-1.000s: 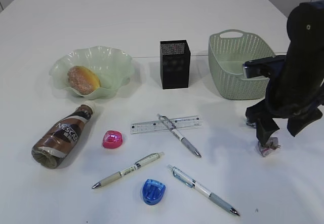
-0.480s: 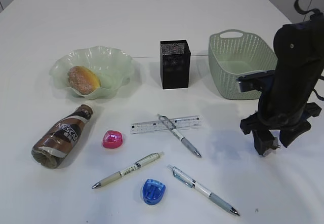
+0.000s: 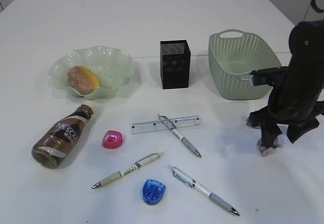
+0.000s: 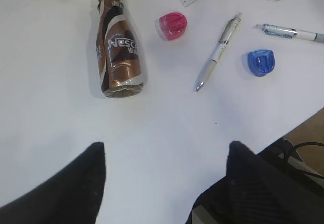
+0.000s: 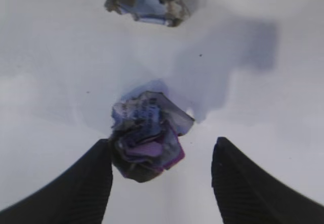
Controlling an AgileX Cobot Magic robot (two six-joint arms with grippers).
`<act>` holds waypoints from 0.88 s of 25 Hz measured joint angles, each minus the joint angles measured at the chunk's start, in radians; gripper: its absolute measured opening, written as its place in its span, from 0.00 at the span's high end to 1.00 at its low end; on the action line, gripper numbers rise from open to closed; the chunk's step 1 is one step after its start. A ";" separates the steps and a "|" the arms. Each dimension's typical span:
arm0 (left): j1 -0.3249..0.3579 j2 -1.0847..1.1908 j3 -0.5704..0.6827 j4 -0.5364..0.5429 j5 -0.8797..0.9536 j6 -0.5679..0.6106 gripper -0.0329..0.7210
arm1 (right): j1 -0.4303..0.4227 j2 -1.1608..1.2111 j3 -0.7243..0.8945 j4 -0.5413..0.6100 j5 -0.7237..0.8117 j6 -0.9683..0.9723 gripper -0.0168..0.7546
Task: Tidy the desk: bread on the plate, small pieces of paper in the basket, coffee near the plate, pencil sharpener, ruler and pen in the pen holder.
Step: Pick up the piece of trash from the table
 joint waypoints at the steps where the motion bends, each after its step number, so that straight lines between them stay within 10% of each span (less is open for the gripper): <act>1: 0.000 0.000 0.000 0.000 0.000 0.000 0.26 | -0.002 0.002 0.000 0.019 -0.005 -0.009 0.35; 22: 0.000 0.000 0.000 0.006 0.000 0.000 0.26 | -0.002 0.063 0.000 0.083 -0.046 -0.048 0.43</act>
